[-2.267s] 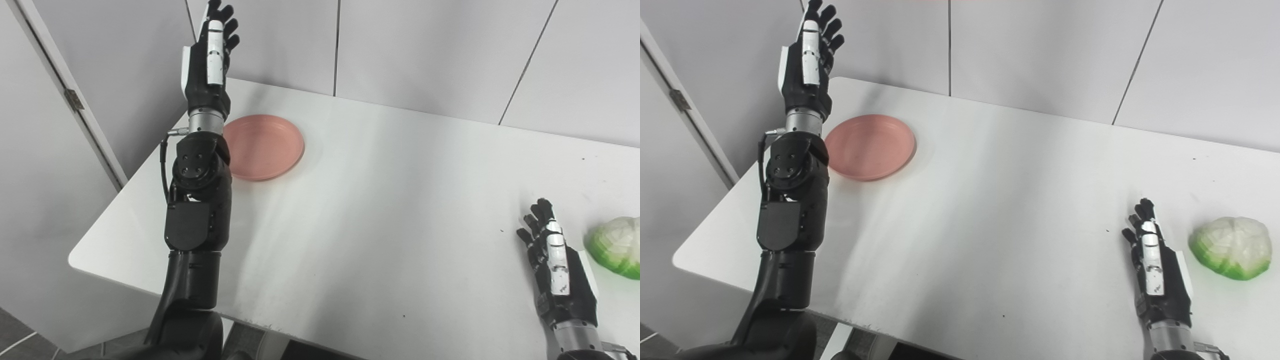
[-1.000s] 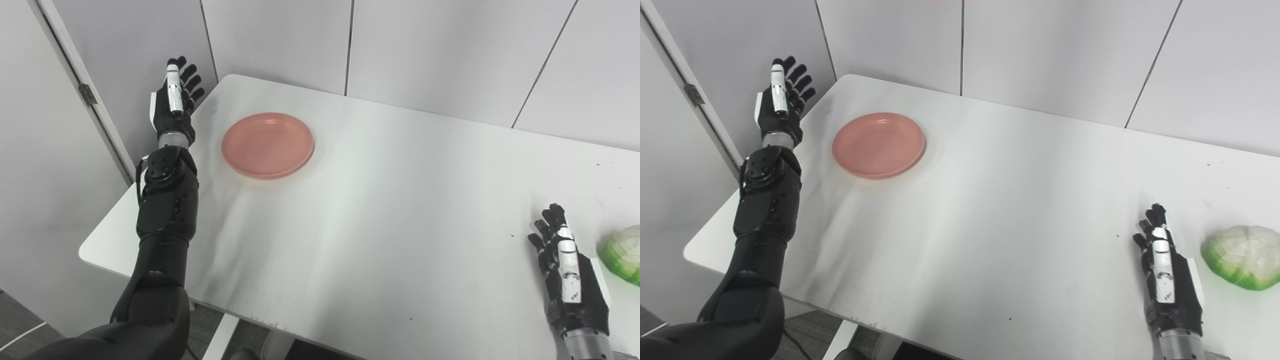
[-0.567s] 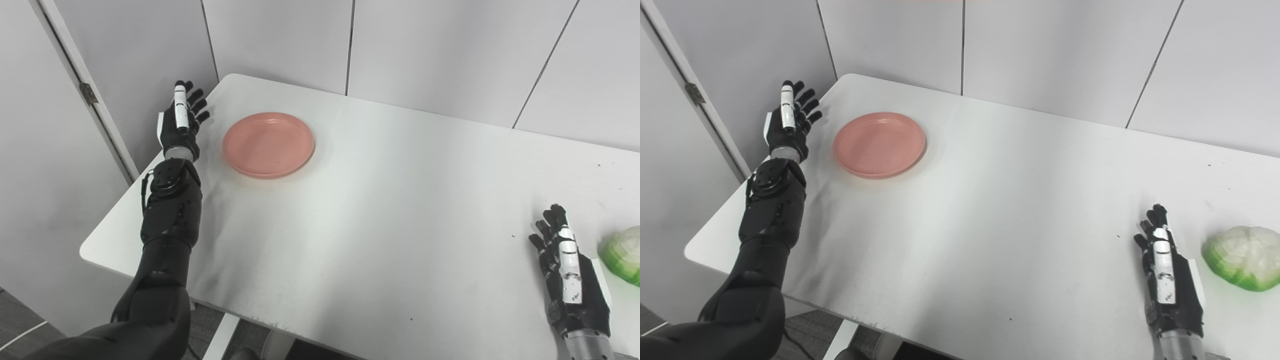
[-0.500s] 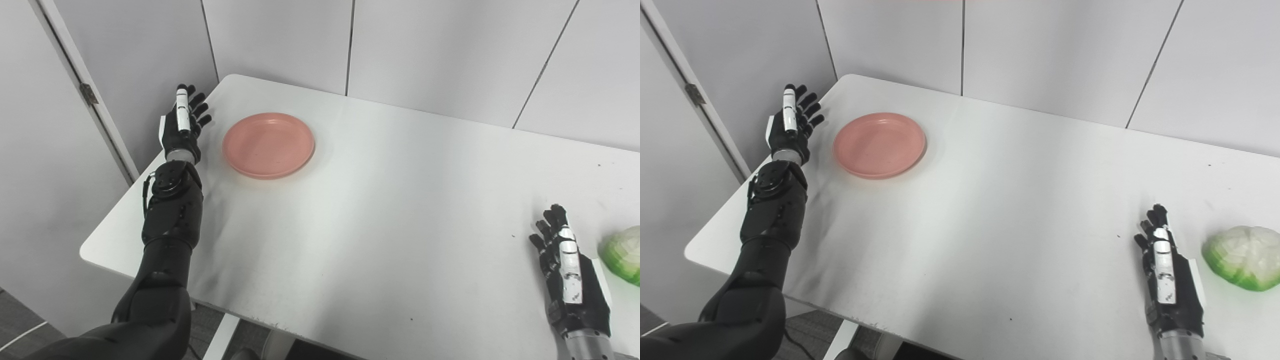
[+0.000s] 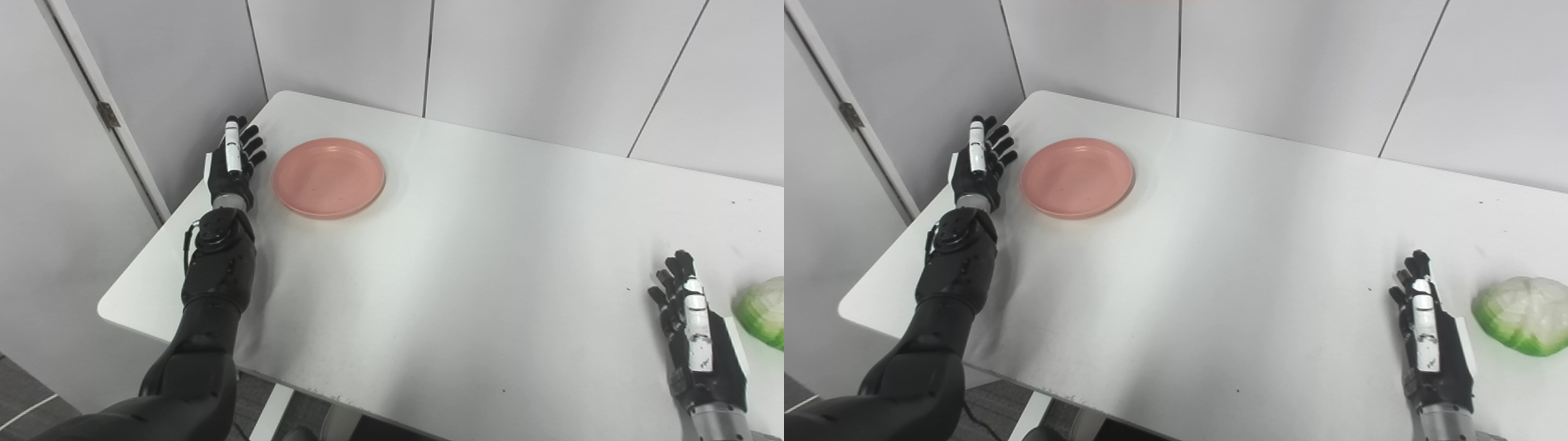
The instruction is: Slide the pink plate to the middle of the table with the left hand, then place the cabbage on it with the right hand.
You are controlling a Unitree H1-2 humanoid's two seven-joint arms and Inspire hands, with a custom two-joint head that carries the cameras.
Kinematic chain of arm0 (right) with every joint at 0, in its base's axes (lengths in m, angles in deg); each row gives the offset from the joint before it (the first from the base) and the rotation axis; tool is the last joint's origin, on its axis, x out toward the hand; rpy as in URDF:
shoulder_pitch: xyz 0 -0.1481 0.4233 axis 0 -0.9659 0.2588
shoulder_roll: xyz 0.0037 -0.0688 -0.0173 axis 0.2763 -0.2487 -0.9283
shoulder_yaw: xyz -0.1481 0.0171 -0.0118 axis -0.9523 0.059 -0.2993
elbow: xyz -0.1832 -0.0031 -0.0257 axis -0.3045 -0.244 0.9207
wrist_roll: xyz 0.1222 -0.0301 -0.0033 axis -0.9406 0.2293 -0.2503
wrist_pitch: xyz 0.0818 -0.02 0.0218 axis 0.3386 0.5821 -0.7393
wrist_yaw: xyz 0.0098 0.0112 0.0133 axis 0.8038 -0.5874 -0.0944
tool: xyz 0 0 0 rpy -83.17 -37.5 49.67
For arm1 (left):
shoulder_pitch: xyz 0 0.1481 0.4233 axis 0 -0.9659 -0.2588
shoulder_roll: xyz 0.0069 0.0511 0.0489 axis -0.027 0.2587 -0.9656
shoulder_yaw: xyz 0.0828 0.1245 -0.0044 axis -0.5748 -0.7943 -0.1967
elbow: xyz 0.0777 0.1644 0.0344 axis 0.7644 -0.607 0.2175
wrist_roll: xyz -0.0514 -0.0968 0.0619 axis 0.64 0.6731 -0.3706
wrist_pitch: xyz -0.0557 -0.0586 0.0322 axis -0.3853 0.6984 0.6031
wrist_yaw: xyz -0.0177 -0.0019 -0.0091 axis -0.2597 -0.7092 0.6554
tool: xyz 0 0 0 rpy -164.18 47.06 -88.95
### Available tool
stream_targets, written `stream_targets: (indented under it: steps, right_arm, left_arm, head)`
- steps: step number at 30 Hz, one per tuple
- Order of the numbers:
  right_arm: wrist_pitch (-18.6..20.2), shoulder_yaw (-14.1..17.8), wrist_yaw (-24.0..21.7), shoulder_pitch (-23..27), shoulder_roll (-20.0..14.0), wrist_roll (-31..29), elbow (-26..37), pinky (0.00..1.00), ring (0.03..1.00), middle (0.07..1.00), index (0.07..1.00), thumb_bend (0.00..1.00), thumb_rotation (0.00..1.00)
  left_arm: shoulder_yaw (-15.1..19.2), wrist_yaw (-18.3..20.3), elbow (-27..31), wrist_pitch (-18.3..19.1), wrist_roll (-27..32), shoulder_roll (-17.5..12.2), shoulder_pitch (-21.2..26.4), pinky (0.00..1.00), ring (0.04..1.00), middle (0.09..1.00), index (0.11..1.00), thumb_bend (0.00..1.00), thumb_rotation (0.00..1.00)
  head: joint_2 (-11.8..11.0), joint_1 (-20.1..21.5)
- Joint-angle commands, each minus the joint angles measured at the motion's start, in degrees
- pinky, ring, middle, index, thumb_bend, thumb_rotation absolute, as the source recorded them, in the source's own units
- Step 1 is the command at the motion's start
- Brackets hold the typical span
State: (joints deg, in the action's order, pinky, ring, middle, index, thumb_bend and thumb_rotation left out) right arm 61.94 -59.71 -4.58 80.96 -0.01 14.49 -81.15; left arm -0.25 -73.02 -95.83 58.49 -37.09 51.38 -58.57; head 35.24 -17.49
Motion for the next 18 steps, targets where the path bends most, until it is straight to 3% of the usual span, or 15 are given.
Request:
stream_targets:
  steps: [1, 8, 18]
  right_arm:
    - [0.3, -0.2, 0.4, -0.2, 0.3, 0.4, 0.8, 1.0, 0.992, 0.991, 0.991, 0.21, 1.0]
    - [0.3, -0.3, 0.8, -0.1, 0.5, 0.7, 0.7, 1.0, 0.984, 0.981, 0.985, 0.22, 1.0]
    - [1.4, -0.4, 1.1, -0.2, 0.8, 1.1, 1.5, 1.0, 0.977, 0.974, 0.975, 0.24, 1.0]
  left_arm:
    - [-0.6, 1.0, -0.8, -1.1, 0.3, 0.8, 1.4, 0.87, 0.884, 0.883, 0.866, 0.44, 1.0]
    - [-1.9, 2.4, -1.1, -3.1, 0.1, 2.7, 0.7, 0.88, 0.887, 0.884, 0.867, 0.44, 1.0]
    - [-5.4, 4.0, 6.3, 0.3, -0.4, 6.1, -2.3, 0.84, 0.859, 0.861, 0.859, 0.43, 1.0]
  head:
    - [0.1, 0.0]
    - [0.5, 0.6]
    - [1.0, 1.5]
